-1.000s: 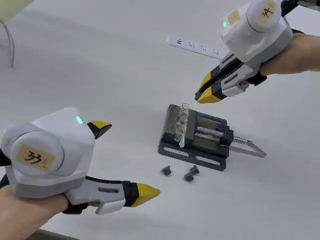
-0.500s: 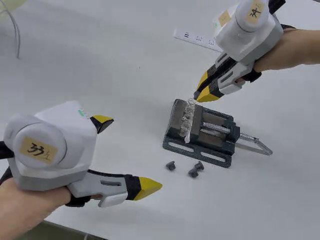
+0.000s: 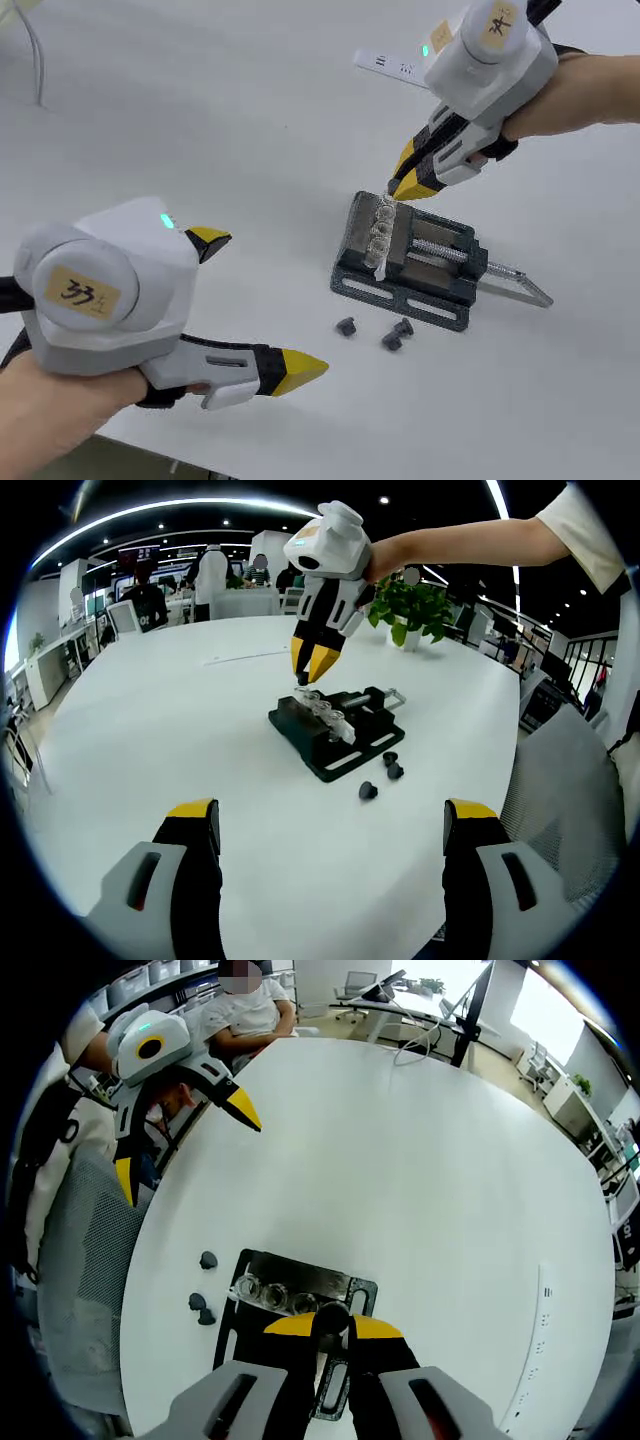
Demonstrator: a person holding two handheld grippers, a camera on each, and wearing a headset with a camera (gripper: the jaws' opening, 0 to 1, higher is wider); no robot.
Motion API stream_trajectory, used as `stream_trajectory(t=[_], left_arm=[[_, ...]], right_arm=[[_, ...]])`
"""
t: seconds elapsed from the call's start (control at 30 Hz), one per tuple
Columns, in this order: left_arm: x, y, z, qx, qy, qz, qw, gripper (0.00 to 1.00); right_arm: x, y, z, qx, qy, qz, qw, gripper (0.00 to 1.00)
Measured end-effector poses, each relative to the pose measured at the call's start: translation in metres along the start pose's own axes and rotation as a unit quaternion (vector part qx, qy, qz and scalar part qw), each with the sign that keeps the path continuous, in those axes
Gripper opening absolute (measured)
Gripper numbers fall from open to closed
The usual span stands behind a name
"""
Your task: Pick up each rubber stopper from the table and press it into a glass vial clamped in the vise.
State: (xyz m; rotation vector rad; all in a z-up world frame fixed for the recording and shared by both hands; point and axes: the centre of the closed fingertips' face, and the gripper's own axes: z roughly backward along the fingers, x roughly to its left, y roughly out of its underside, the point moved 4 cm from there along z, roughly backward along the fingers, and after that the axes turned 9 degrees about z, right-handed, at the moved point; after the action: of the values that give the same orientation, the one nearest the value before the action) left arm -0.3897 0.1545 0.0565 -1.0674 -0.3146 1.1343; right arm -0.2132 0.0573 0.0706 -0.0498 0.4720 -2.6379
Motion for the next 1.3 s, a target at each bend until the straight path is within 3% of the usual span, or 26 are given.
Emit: stream_trajectory(t=[0.77, 1.3], left_arm=[[0.0042, 0.0075, -0.0011, 0.002, 0.001, 0.009, 1.0000, 0.91], [0.0017, 0.0080, -0.0014, 0.002, 0.003, 0.011, 0.9999, 0.91]], right_arm=[[0.0007, -0.0026, -0.0087, 0.036, 0.003, 0.010, 0.9993, 0.06], [0.0009, -0.0018, -0.0095, -0.008, 0.004, -0.018, 0.9998, 0.06]])
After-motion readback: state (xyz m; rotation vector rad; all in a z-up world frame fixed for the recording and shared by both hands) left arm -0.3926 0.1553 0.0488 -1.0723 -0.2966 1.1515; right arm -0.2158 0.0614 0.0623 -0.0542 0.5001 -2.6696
